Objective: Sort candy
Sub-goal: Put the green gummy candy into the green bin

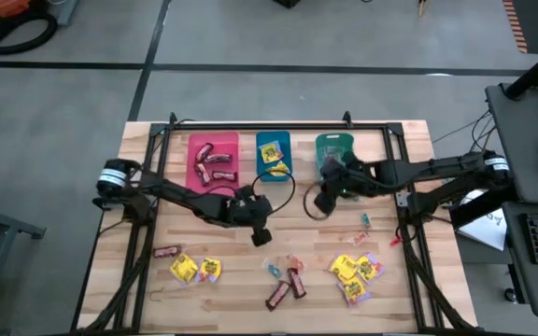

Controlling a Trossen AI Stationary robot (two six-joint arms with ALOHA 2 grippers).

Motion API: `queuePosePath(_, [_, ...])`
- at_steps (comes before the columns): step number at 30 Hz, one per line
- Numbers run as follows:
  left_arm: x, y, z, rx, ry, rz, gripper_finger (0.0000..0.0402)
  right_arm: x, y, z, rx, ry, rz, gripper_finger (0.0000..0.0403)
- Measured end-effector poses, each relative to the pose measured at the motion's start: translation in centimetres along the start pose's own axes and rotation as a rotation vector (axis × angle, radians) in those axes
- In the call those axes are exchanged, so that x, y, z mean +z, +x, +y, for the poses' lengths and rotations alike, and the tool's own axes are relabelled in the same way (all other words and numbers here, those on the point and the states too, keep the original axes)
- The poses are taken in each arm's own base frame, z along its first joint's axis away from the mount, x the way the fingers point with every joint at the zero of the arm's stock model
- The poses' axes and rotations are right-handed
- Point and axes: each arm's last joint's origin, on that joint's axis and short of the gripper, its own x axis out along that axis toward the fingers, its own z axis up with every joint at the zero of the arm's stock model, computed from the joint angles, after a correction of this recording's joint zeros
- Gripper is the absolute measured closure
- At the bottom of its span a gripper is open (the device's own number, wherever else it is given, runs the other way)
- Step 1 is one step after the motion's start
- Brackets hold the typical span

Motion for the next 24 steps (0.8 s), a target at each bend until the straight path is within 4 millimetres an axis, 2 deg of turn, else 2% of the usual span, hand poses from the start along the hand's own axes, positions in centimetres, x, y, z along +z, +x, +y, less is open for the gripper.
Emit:
queuePosePath(6, [2.1, -3.9, 0.0, -0.137, 0.076, -0.219, 0.0401, -1.6, -0.3, 3.1, 0.140, -0.088, -0.100, 0.0296])
queuePosePath(11, [2.1, -6.2, 0.1, -0.301, 0.113, -0.451, 0.0401, -3.1, -0.2, 5.7, 0.300, -0.274, -0.286, 0.0296])
queuePosePath(15, [0.6, -6.1, 0.7, -0.324, 0.095, -0.537, 0.0401, -4.3, 0.0, 6.9, 0.376, -0.389, -0.488, 0.0296])
queuePosePath(18, [-0.1, -5.9, 0.9, -0.337, 0.067, -0.586, 0.0401, -4.6, 0.1, 6.9, 0.400, -0.374, -0.600, 0.0296])
queuePosePath(24, [-0.3, -5.7, 0.9, -0.353, 0.036, -0.639, 0.0402, -4.9, 0.4, 6.8, 0.408, -0.349, -0.618, 0.0277])
